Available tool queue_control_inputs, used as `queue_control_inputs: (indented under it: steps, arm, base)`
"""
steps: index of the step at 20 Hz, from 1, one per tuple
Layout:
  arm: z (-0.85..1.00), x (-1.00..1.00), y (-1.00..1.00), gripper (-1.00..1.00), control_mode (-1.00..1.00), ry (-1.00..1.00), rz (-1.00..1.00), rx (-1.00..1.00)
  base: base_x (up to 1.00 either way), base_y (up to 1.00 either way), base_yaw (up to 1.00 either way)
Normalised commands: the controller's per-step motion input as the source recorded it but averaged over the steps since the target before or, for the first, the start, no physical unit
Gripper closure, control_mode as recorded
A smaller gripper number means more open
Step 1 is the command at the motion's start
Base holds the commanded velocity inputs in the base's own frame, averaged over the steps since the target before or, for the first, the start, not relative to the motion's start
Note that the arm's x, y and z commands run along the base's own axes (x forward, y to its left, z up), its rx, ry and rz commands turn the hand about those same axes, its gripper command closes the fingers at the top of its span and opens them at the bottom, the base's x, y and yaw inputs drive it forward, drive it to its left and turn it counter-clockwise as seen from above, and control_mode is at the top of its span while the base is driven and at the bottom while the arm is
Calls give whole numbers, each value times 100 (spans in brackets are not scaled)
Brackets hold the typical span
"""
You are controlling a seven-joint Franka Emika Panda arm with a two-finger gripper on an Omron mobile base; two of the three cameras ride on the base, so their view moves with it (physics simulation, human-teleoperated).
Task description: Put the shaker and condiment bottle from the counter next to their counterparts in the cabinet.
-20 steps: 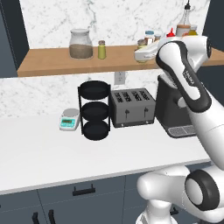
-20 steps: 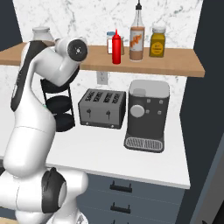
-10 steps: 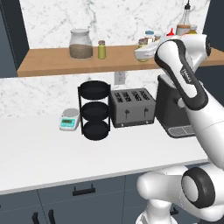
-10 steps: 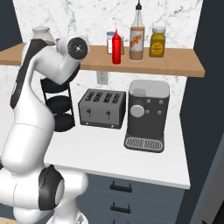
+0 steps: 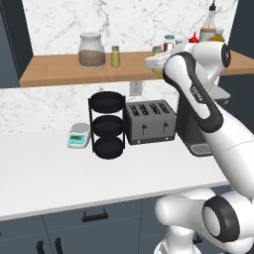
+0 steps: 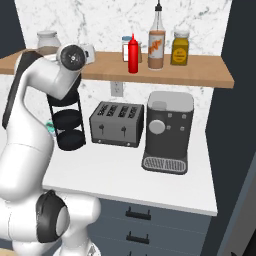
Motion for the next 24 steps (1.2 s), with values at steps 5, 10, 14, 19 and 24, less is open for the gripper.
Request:
queue_control_inputs:
  steps: [5,10,14,19,24]
  arm:
    - [-17,3,4,100,-100,0,-5,0]
    - [-2,17,0,100,-100,0,-3,0]
    - [0,43,0,100,-100,2,-1,0]
    - [-8,37,0,100,-100,0,0,0]
    - [-19,14,1,100,-100,0,0,0]
  base:
    - [0,0,0]
    - [0,0,0]
    - [0,0,0]
    - [0,0,0]
    - [0,0,0]
